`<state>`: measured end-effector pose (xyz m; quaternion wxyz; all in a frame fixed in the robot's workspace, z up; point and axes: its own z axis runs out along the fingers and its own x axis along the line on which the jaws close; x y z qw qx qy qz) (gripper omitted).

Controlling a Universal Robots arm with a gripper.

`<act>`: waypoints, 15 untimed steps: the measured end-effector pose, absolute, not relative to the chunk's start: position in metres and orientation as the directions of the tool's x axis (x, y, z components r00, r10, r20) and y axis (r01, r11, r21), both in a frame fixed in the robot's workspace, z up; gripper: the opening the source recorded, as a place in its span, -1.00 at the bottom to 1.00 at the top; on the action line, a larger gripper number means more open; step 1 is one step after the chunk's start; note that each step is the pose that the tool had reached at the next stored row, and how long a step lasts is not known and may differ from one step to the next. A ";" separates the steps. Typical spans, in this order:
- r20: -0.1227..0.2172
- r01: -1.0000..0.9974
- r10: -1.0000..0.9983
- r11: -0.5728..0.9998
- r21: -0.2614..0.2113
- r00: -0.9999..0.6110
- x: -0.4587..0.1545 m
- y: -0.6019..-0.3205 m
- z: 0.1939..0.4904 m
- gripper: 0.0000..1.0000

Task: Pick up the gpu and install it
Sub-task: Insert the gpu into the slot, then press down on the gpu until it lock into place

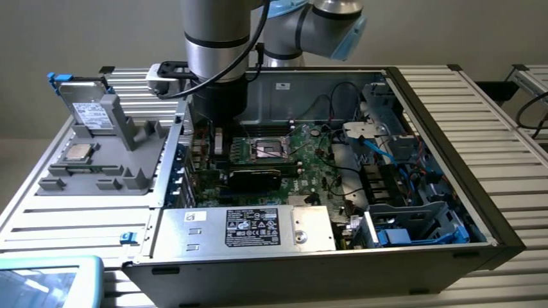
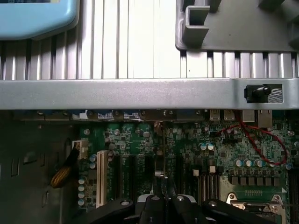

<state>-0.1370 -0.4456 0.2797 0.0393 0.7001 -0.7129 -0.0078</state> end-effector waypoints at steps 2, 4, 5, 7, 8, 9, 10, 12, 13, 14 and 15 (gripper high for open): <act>0.045 -0.998 -0.999 0.019 0.066 -0.016 -0.137 -0.445 0.280 -0.76; 0.046 -0.998 -0.999 0.019 0.066 -0.016 -0.137 -0.446 0.282 -0.76; 0.046 -0.998 -0.999 0.020 0.066 -0.017 -0.137 -0.445 0.283 -0.76; 0.045 -0.998 -0.999 0.020 0.066 -0.017 -0.137 -0.445 0.284 -0.76; 0.046 -0.998 -0.999 0.020 0.066 -0.017 -0.137 -0.445 0.284 -0.76; 0.046 -0.998 -0.999 0.020 0.066 -0.017 -0.137 -0.445 0.284 -0.76; 0.046 -0.998 -0.999 0.020 0.066 -0.017 -0.137 -0.445 0.284 -0.76; 0.046 -0.998 -0.999 0.020 0.066 -0.017 -0.137 -0.445 0.284 -0.76; 0.046 -0.998 -0.999 0.020 0.066 -0.017 -0.137 -0.445 0.284 -0.76; 0.046 -0.998 -0.999 0.020 0.066 -0.017 -0.137 -0.445 0.284 -0.76; 0.046 -0.998 -0.999 0.020 0.066 -0.017 -0.137 -0.445 0.284 -0.76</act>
